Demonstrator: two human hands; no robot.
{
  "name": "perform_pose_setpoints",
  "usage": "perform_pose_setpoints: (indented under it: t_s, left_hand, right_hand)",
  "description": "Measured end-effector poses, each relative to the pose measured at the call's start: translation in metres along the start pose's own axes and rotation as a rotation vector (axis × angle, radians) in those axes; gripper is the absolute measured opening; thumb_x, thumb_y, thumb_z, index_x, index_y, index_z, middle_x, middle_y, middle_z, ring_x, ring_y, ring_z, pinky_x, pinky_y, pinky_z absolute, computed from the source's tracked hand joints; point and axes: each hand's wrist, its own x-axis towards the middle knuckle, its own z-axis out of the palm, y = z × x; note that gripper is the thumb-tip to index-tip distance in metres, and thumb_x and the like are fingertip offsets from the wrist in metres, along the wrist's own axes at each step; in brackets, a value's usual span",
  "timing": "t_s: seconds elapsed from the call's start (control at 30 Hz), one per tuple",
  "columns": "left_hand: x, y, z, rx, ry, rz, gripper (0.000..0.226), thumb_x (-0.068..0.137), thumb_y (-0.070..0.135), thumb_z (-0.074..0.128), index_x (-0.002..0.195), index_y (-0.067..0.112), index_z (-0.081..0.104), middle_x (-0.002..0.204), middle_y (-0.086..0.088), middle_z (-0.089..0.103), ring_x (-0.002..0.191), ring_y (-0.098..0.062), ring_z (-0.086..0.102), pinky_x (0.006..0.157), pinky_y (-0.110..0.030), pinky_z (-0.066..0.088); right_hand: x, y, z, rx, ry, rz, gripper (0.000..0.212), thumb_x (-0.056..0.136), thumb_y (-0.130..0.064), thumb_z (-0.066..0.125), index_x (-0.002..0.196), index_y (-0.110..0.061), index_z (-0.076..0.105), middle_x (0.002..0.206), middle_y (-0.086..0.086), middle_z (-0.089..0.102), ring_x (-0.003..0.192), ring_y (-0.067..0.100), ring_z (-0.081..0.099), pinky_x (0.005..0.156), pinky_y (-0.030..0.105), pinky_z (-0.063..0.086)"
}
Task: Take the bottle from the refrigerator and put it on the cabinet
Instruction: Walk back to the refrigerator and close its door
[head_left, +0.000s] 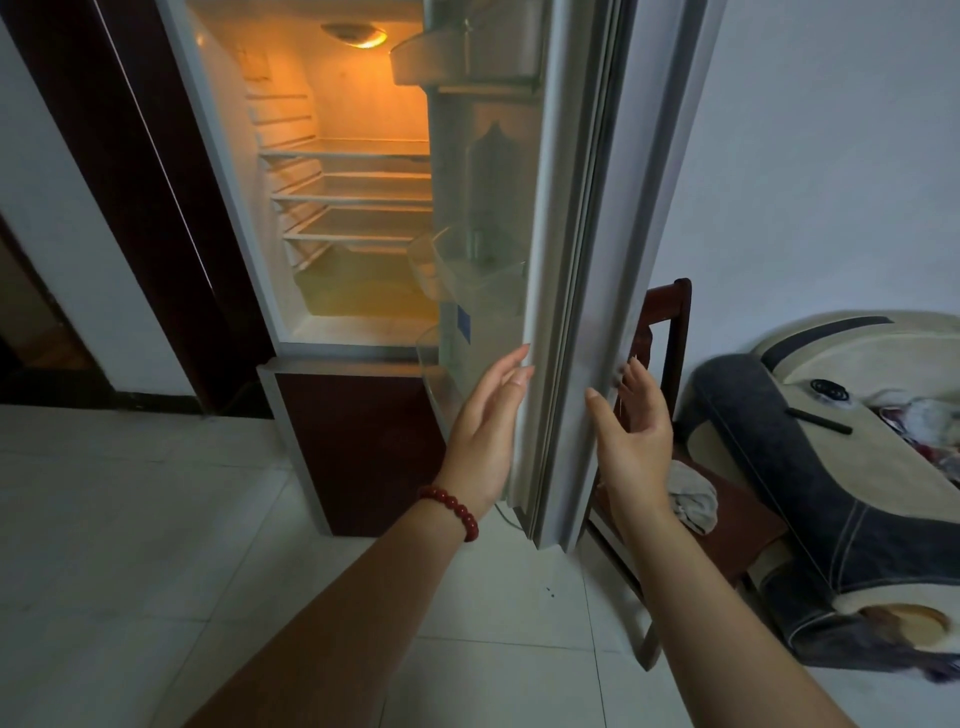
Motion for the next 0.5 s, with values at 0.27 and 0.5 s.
perform_pose_setpoints:
  t_s: [0.27,0.5]
  left_hand:
    - [-0.003,-0.004,-0.009,-0.004,0.028,-0.003,0.036,0.096,0.039,0.033,0.128,0.037,0.047,0.127,0.014,0.054,0.115,0.006,0.046,0.079,-0.008,0.032]
    - [-0.010,-0.010,-0.026,-0.011,0.055,-0.008,0.034,0.094,0.041,0.034,0.126,0.040,0.048,0.122,0.020,0.054,0.108,0.015,0.047,0.074,-0.003,0.037]
  right_hand:
    - [-0.011,-0.005,0.010,0.017,0.009,0.022,0.058,0.086,-0.016,0.065,0.137,-0.028,0.040,0.129,-0.013,0.048,0.122,0.006,0.047,0.106,0.034,0.040]
    - [-0.033,-0.006,0.030,0.082,-0.066,0.024,0.057,0.086,-0.003,0.059,0.137,-0.023,0.041,0.130,-0.005,0.053,0.122,0.010,0.050,0.099,0.027,0.042]
